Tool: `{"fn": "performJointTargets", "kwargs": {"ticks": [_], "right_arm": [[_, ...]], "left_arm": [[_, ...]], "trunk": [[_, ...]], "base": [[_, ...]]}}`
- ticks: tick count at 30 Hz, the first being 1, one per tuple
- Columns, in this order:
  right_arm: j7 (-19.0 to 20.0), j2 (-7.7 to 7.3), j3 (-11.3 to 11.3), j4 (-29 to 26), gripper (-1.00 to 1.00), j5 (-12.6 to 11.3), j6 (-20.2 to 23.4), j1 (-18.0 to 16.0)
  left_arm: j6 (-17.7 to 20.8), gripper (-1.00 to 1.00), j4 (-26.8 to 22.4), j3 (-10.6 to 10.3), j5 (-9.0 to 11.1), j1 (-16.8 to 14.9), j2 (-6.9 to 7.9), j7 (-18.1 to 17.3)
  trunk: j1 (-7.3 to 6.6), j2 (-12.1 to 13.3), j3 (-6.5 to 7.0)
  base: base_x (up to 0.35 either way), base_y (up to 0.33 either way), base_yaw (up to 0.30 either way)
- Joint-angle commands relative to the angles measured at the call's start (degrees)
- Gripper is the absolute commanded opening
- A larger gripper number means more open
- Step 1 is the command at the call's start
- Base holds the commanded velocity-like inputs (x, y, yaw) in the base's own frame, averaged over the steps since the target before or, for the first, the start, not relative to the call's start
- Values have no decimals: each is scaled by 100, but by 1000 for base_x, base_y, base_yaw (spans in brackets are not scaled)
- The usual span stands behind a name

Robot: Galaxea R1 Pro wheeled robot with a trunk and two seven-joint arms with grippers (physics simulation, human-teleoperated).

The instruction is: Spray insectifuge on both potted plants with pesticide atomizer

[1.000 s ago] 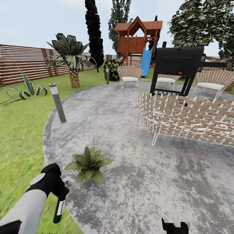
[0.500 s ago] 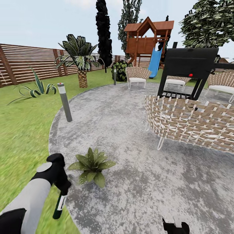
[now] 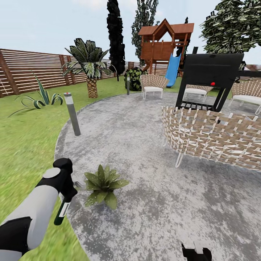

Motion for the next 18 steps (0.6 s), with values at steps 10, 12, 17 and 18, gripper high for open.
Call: {"fn": "performJointTargets", "kwargs": {"ticks": [10,12,17,18], "right_arm": [[-22,2,-37,8,100,60,-20,-5],[-23,2,-40,2,100,57,-20,-2],[-30,23,-45,0,100,48,-20,-4],[-33,23,-45,0,100,45,-20,-2]], "left_arm": [[108,-100,-16,97,443,698,-10,-51],[104,-100,-16,85,480,703,-10,-51],[100,-100,-14,32,493,704,13,-51],[99,-100,-14,42,493,703,19,-51]], "trunk": [[-1,-2,-5],[-1,-2,-5],[-1,-2,-5],[-1,-2,-5]], "base": [[0,0,0],[0,0,0],[8,-1,177],[105,-81,266]]}}
